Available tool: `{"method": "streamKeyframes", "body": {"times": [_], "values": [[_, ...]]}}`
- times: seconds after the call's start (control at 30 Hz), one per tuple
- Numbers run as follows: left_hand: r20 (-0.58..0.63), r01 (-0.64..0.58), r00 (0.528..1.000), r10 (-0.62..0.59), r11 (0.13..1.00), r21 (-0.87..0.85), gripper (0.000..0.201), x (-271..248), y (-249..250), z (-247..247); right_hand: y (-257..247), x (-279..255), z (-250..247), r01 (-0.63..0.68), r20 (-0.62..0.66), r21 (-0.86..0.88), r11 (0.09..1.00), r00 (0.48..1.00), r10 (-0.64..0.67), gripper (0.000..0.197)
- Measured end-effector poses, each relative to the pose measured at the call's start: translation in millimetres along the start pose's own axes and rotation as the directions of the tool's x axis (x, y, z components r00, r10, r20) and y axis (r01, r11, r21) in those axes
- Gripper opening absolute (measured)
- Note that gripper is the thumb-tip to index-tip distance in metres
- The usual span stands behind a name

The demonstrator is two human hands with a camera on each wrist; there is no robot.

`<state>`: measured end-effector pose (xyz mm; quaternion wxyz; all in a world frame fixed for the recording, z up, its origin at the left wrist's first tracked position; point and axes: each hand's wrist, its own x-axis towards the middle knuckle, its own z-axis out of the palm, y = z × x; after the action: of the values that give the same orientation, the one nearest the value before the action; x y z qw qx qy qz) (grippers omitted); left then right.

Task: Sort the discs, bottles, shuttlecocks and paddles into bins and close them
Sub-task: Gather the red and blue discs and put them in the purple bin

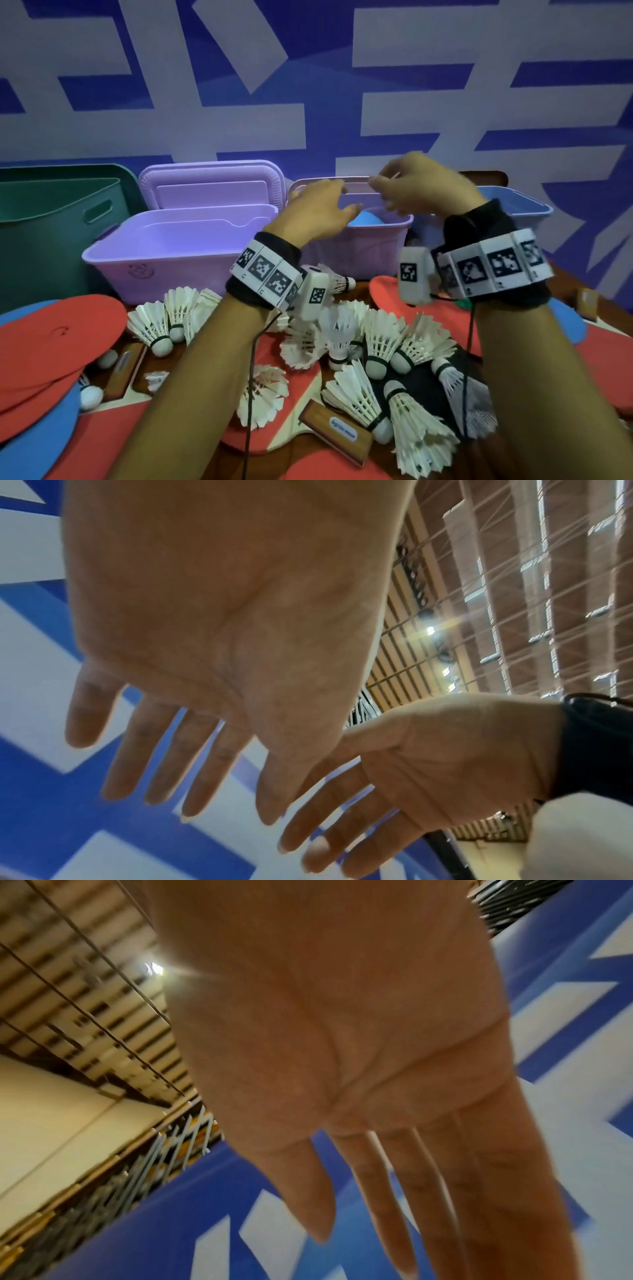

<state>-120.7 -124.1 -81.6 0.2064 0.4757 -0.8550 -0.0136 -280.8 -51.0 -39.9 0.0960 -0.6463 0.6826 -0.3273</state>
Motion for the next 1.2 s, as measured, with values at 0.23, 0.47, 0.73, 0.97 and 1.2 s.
{"method": "streamKeyframes", "body": {"times": [0.23, 0.47, 0.73, 0.97, 1.2], "values": [[-0.115, -0.1, 0.99, 0.078, 0.976, -0.196, 0.039, -40.8, 47.8, -47.2, -34.5, -70.2, -63.0, 0.119, -0.114, -0.043, 0.992, 0.986, -0.123, 0.033], [-0.182, -0.05, 0.983, 0.028, 0.992, -0.12, 0.028, -99.3, 47.2, -100.4, -73.4, -112.3, -33.6, 0.22, -0.013, -0.127, 0.967, 0.975, -0.224, 0.034], [-0.022, 0.128, 0.992, -0.127, 0.991, 0.042, 0.027, -207.5, -11.3, -110.2, -99.3, -174.4, 27.9, 0.348, 0.082, -0.132, 0.928, 0.937, -0.34, 0.039], [0.232, 0.281, 0.916, -0.328, 0.936, 0.214, 0.044, -296.2, -50.1, -68.5, -94.1, -240.4, 100.9, 0.495, 0.521, -0.177, 0.851, 0.78, -0.345, 0.052], [0.235, 0.317, 0.908, -0.347, 0.935, 0.156, 0.031, -340.3, -47.9, -50.0, -81.8, -280.5, 119.2, 0.416, 0.648, -0.217, 0.883, 0.738, -0.189, 0.059]]}}
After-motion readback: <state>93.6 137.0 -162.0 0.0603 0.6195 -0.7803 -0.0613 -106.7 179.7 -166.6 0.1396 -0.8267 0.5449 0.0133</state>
